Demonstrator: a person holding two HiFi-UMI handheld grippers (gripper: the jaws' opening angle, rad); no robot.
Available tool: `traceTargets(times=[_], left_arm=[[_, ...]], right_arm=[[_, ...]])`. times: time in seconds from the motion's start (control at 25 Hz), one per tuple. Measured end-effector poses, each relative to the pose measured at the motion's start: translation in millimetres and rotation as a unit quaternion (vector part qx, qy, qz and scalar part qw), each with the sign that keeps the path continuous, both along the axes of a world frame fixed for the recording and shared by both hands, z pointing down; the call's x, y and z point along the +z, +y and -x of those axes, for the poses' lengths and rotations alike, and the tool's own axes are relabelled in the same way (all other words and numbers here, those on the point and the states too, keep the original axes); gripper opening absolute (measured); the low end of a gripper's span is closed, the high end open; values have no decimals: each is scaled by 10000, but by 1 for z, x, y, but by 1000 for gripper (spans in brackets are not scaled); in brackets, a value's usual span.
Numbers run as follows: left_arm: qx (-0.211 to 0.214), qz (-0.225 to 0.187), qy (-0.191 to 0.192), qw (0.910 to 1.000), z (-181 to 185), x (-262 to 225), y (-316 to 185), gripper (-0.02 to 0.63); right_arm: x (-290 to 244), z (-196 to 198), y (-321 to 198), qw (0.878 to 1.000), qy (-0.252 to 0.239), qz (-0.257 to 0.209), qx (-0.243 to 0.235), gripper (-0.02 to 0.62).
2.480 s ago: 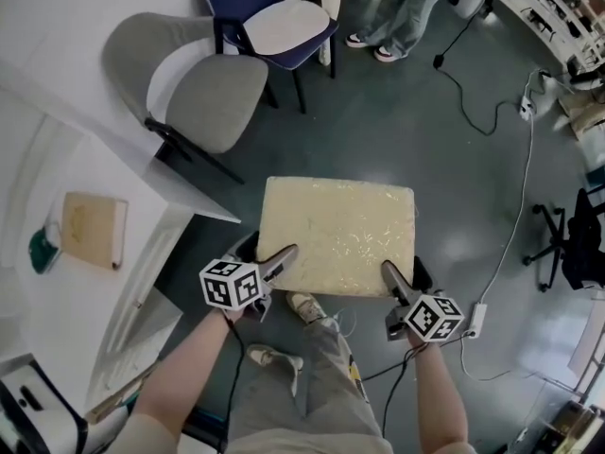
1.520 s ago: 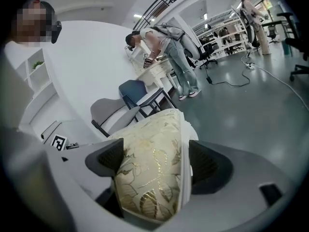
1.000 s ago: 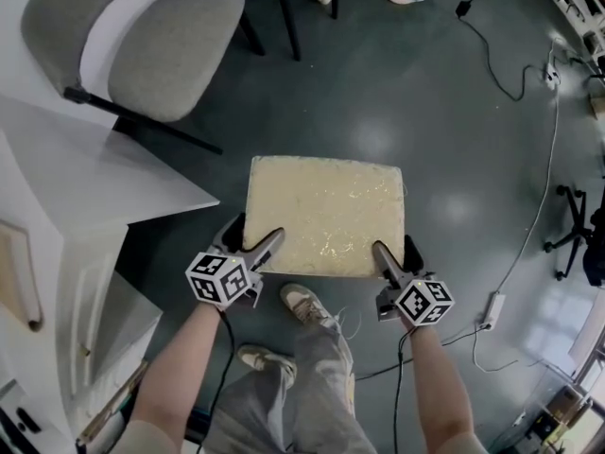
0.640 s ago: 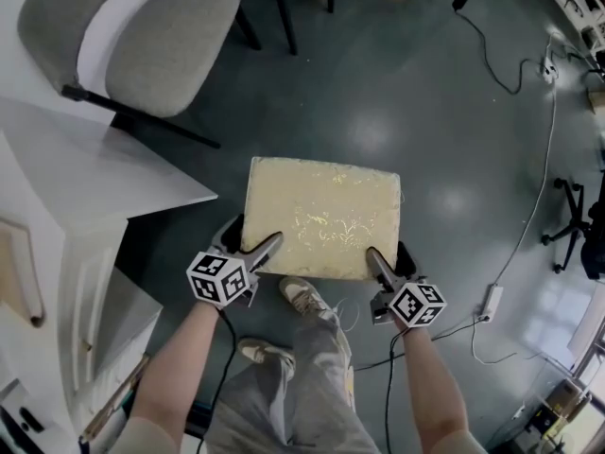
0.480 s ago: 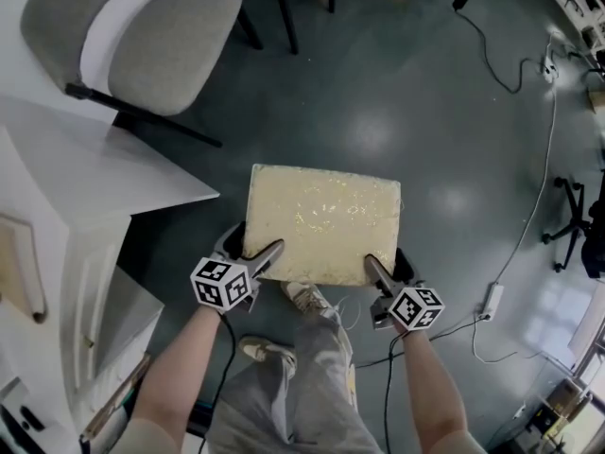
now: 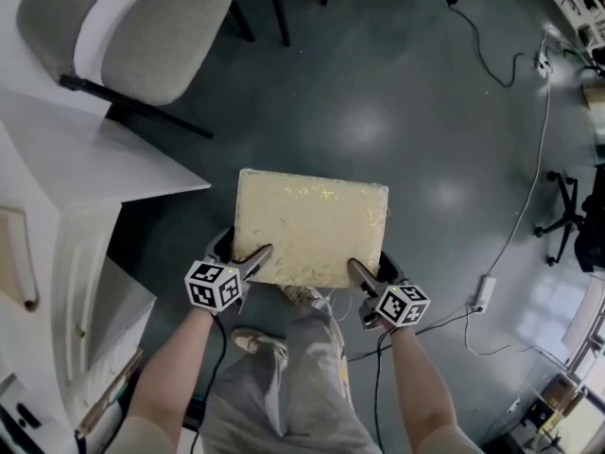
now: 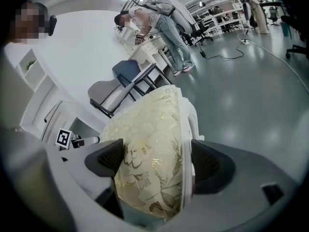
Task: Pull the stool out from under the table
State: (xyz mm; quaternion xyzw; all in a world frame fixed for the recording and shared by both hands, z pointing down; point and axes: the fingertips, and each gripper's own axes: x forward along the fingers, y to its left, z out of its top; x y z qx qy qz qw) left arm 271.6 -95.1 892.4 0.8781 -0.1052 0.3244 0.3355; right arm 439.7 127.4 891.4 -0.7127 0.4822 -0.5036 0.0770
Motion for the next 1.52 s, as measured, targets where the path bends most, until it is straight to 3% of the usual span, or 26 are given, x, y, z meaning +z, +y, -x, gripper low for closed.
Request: traceTargets(times=[0.56, 0.64, 0.8, 0.92, 0.96, 1.0, 1.04, 1.12, 1.32, 1.52], left_arm=[[183, 95, -427, 9989, 12, 9, 17, 459], [50, 68, -547, 9985, 14, 8, 19, 457], [-615, 213, -639, 9958, 20, -10, 17, 454], [-850, 78, -568, 9947, 25, -37, 10, 426], [-880, -83, -580, 9944, 28, -48, 7, 360], [-883, -264, -593, 9940, 32, -59, 3, 241], [-852, -400, -584, 9939, 34, -70, 1, 210], [-763, -505, -491, 9946, 38, -94, 0, 210], [-739, -853, -201, 9934, 52, -161, -10, 162], [-837, -1142, 88, 9899, 69, -235, -19, 125]], right_arm=[[9, 14, 17, 9985, -187, 459, -228, 439], [3, 12, 18, 9980, -10, 595, -192, 438], [-31, 10, 2, 9980, 357, 515, 4, 416], [-73, 10, -23, 9960, 802, 341, -180, 296], [-90, 10, -31, 9945, 979, 286, -241, 258], [-109, 9, -39, 9929, 1138, 222, -271, 242], [-128, 9, -45, 9913, 1276, 145, -282, 227], [-167, 11, -57, 9878, 1514, -23, -356, 162], [-261, 31, -82, 9763, 1940, -465, -840, 75], [-344, 50, -100, 9634, 2237, -816, -1229, 41]])
